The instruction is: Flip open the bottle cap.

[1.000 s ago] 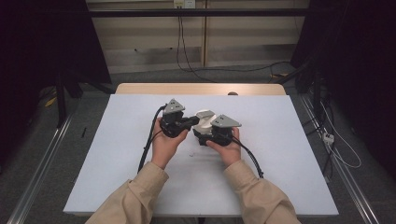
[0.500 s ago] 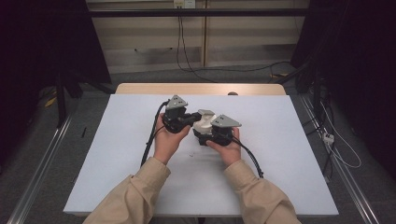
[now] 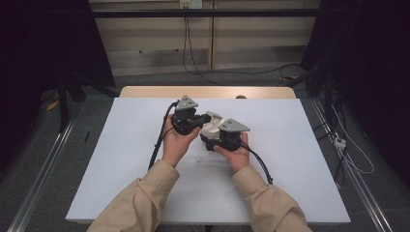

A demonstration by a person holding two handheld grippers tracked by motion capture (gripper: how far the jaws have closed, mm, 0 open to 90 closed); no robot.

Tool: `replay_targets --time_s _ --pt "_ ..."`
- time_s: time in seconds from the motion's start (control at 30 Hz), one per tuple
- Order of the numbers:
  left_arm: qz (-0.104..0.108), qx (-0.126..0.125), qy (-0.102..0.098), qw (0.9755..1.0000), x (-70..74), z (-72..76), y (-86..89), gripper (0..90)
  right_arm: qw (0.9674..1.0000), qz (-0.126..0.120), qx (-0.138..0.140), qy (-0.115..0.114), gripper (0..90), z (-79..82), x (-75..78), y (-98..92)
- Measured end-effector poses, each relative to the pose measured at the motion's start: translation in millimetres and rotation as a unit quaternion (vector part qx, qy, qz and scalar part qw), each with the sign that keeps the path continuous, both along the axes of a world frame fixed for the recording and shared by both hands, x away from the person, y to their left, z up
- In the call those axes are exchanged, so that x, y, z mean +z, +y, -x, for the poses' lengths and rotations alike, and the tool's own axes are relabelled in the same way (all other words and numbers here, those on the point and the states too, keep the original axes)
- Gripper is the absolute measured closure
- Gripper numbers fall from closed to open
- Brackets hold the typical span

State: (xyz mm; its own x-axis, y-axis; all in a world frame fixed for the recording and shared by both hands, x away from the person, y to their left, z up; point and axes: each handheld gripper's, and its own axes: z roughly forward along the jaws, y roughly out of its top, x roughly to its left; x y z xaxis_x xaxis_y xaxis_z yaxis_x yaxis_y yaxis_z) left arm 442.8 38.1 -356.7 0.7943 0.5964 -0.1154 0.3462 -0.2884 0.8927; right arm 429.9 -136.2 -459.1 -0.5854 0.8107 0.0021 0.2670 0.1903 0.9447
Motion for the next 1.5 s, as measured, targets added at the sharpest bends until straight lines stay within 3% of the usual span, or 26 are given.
replay_targets --time_s 1.03,1.5 --pt "-0.006 0.001 -0.008 1.0000 8.5 -10.0 -10.9 90.0 1.0000 0.001 -0.001 -0.001 18.5 0.2 -0.4 0.1" --pt "0.001 -0.002 -0.006 1.0000 9.9 -15.1 -14.4 90.0 1.0000 0.003 -0.001 -0.003 18.5 0.0 -0.6 0.2"
